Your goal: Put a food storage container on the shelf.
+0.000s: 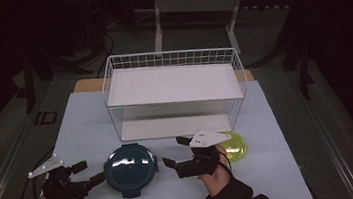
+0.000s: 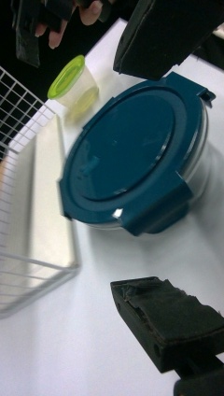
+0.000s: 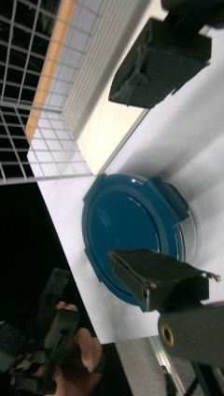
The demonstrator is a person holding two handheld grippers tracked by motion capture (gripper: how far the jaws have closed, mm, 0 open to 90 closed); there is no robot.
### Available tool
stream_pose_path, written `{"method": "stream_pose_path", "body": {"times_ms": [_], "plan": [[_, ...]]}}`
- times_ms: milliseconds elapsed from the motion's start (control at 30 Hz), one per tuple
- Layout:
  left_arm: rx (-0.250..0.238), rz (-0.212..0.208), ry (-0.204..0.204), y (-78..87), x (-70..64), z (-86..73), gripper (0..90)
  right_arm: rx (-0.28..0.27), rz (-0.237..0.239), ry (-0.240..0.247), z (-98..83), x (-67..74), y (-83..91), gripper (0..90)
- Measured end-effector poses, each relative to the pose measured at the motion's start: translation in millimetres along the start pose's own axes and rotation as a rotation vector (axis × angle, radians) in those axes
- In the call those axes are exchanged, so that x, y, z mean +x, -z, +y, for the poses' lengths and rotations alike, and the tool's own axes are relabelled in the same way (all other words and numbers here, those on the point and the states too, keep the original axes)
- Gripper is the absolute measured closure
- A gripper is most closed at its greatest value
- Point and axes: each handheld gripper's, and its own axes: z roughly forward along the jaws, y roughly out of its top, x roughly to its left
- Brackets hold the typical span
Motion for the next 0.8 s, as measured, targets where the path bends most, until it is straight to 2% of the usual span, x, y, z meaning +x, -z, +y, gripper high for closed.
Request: {"method": "stream_pose_path", "body": {"times_ms": [67, 100, 133, 167, 233, 300, 333, 367, 400, 433, 467, 500, 667, 700, 800], "plan": [[0.022, -0.042, 0.070, -4.2, 7.6, -1.3, 0.0, 0.011, -0.005, -0.013, -1.2, -1.3, -0.9, 14.7], [0.042, -0.047, 0.094, -6.3, 10.9, -1.9, 0.0, 0.013, -0.004, -0.018, -2.0, -1.3, -1.5, 13.9], [0.042, -0.047, 0.094, -6.3, 10.9, -1.9, 0.0, 0.013, -0.004, -0.018, -2.0, -1.3, -1.5, 13.9], [0.070, -0.074, 0.153, -10.4, 17.7, -3.4, 0.0, 0.021, -0.009, -0.017, -2.7, -1.3, -2.1, 13.7], [0.086, -0.109, 0.212, -13.5, 23.7, -4.9, 0.0, 0.033, -0.003, -0.031, -4.2, -0.9, -3.8, 12.6], [0.095, -0.129, 0.248, -16.7, 27.7, -6.7, 1.6, 0.032, 0.013, -0.053, -5.2, -1.5, -5.3, 11.1], [0.095, -0.129, 0.248, -16.7, 27.7, -6.7, 4.5, 0.032, 0.013, -0.053, -5.2, -1.5, -5.3, 11.1], [0.127, -0.168, 0.302, -22.4, 31.5, -7.3, 4.5, 0.039, 0.015, -0.058, -5.3, -1.5, -6.0, 11.0], [0.147, -0.174, 0.309, -24.7, 32.4, -6.6, 7.5, 0.053, 0.002, -0.081, -5.2, 0.1, -9.6, 10.1], [0.163, -0.176, 0.323, -27.1, 33.1, -5.8, 13.0, 0.061, -0.001, -0.080, -5.5, 1.2, -11.1, 10.2], [0.182, -0.178, 0.341, -29.4, 34.6, -5.1, 14.7, 0.062, 0.001, -0.082, -5.9, 2.1, -12.2, 10.1], [0.190, -0.190, 0.348, -31.3, 35.8, -4.3, 17.2, 0.070, 0.011, -0.083, -6.4, 3.2, -13.4, 10.1], [0.222, -0.201, 0.388, -37.5, 41.5, -0.8, 38.1, 0.100, 0.031, -0.091, -9.7, 6.3, -17.2, 10.6], [0.221, -0.217, 0.396, -37.9, 42.7, -0.3, 40.9, 0.104, 0.036, -0.091, -10.0, 6.5, -17.5, 10.6], [0.233, -0.228, 0.413, -37.9, 45.2, 1.2, 44.6, 0.107, 0.040, -0.088, -10.6, 7.1, -17.2, 12.7]]}}
